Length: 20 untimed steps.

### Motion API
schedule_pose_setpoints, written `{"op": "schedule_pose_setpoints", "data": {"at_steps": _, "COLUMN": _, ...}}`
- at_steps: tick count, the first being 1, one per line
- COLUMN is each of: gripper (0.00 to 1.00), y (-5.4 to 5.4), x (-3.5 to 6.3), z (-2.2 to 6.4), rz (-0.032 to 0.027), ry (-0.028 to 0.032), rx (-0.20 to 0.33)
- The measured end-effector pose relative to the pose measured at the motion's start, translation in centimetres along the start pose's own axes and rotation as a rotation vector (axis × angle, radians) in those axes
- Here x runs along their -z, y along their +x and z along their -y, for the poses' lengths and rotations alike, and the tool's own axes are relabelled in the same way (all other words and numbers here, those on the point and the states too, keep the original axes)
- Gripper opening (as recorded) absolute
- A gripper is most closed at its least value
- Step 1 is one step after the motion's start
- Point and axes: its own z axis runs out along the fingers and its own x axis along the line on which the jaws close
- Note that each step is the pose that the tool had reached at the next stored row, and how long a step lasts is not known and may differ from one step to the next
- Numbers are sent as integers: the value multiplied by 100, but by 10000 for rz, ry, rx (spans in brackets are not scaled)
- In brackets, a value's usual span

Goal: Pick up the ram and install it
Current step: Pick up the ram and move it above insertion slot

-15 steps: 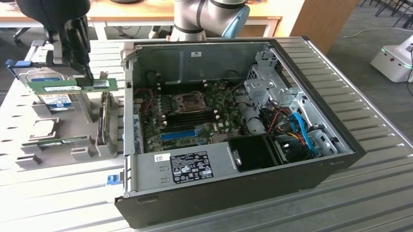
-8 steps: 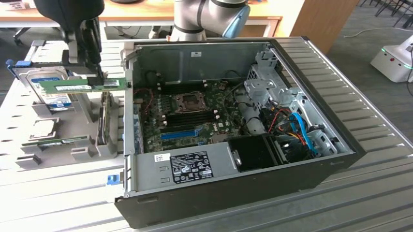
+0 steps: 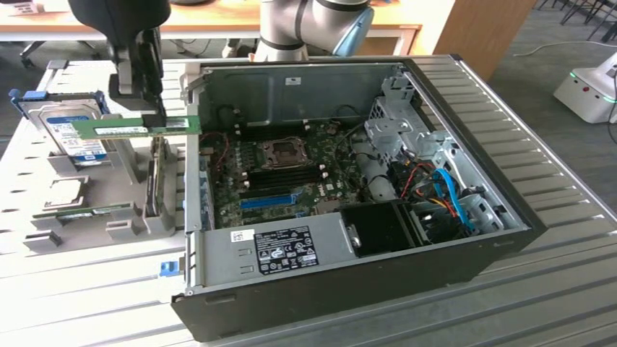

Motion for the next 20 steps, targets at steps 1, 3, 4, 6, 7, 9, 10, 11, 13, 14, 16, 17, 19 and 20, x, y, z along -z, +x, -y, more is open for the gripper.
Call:
{"op": "schedule_pose_setpoints", "data": {"at_steps": 1, "gripper": 12, "y": -1, "x": 1, "z": 11, "rz": -1, "ry": 0, "rx": 0}}
{"op": "schedule_pose_setpoints", "data": {"at_steps": 3, "gripper": 12, "y": -1, "x": 2, "z": 35, "rz": -1, "ry": -1, "rx": 1}}
{"op": "schedule_pose_setpoints", "data": {"at_steps": 4, "gripper": 12, "y": -2, "x": 2, "z": 49, "rz": -1, "ry": -1, "rx": 1}}
{"op": "schedule_pose_setpoints", "data": {"at_steps": 6, "gripper": 12, "y": -2, "x": 3, "z": 78, "rz": 0, "ry": 0, "rx": 1}}
{"op": "schedule_pose_setpoints", "data": {"at_steps": 7, "gripper": 12, "y": -3, "x": 4, "z": 94, "rz": -1, "ry": -1, "rx": 1}}
{"op": "schedule_pose_setpoints", "data": {"at_steps": 9, "gripper": 12, "y": -4, "x": 5, "z": 121, "rz": -1, "ry": 0, "rx": 0}}
{"op": "schedule_pose_setpoints", "data": {"at_steps": 10, "gripper": 12, "y": -4, "x": 5, "z": 134, "rz": -1, "ry": 0, "rx": 0}}
{"op": "schedule_pose_setpoints", "data": {"at_steps": 11, "gripper": 12, "y": -4, "x": 5, "z": 147, "rz": 0, "ry": 0, "rx": 0}}
{"op": "schedule_pose_setpoints", "data": {"at_steps": 13, "gripper": 12, "y": -5, "x": 7, "z": 178, "rz": -1, "ry": -1, "rx": 0}}
{"op": "schedule_pose_setpoints", "data": {"at_steps": 14, "gripper": 12, "y": -5, "x": 7, "z": 194, "rz": 0, "ry": -1, "rx": 0}}
{"op": "schedule_pose_setpoints", "data": {"at_steps": 16, "gripper": 12, "y": -5, "x": 9, "z": 232, "rz": -1, "ry": -2, "rx": 1}}
{"op": "schedule_pose_setpoints", "data": {"at_steps": 17, "gripper": 12, "y": -5, "x": 9, "z": 250, "rz": -1, "ry": -2, "rx": 0}}
{"op": "schedule_pose_setpoints", "data": {"at_steps": 19, "gripper": 12, "y": -4, "x": 10, "z": 285, "rz": 0, "ry": -3, "rx": 0}}
{"op": "schedule_pose_setpoints", "data": {"at_steps": 20, "gripper": 12, "y": -4, "x": 11, "z": 299, "rz": 0, "ry": -3, "rx": 1}}
